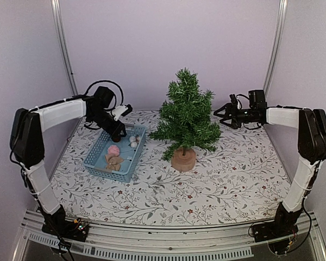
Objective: Decorate the small christmas tree
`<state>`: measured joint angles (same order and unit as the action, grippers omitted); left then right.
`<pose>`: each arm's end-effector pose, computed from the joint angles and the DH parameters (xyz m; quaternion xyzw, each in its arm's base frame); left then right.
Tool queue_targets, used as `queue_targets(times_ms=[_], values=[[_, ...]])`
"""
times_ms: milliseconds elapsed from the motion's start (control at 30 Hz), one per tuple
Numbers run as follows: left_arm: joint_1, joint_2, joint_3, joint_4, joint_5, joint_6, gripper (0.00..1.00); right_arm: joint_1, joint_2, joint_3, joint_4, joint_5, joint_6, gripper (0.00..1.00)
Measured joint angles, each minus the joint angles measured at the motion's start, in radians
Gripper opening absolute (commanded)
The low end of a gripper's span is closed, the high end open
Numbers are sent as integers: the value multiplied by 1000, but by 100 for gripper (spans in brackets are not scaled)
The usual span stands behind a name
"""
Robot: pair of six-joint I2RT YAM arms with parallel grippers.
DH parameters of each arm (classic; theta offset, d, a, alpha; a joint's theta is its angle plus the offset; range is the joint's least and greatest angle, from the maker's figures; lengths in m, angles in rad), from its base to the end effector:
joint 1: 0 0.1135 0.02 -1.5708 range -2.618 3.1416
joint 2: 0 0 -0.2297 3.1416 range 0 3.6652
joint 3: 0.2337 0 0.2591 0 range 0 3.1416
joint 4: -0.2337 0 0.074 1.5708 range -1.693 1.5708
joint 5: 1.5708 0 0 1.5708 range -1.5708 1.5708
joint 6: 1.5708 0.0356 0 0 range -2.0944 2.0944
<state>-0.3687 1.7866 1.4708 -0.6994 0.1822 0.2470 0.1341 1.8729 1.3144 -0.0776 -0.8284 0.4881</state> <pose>0.3567 -0.1447 0.2240 0.3140 0.9051 -0.1039 0.2673 0.4056 0.0812 0.1919 -0.0346 0.8364 0.4683 0.2826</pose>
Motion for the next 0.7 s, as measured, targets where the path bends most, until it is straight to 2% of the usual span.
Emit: queue_targets(times_ms=[67, 167, 400, 500, 600, 700], values=[[0, 79, 19, -12, -7, 47, 33, -14, -27, -4, -21, 7, -10, 79], [0, 161, 18, -24, -11, 98, 33, -31, -68, -5, -43, 12, -19, 79], [-7, 185, -24, 33, -16, 162, 30, -35, -100, -5, -60, 13, -27, 79], [-10, 186, -24, 64, -17, 183, 20, -35, -100, -5, -71, 13, -29, 79], [-12, 191, -24, 84, -21, 200, 2, -35, -100, -5, -81, 16, -30, 79], [-13, 193, -24, 94, -27, 201, 0, -35, -103, -4, -85, 24, -33, 79]])
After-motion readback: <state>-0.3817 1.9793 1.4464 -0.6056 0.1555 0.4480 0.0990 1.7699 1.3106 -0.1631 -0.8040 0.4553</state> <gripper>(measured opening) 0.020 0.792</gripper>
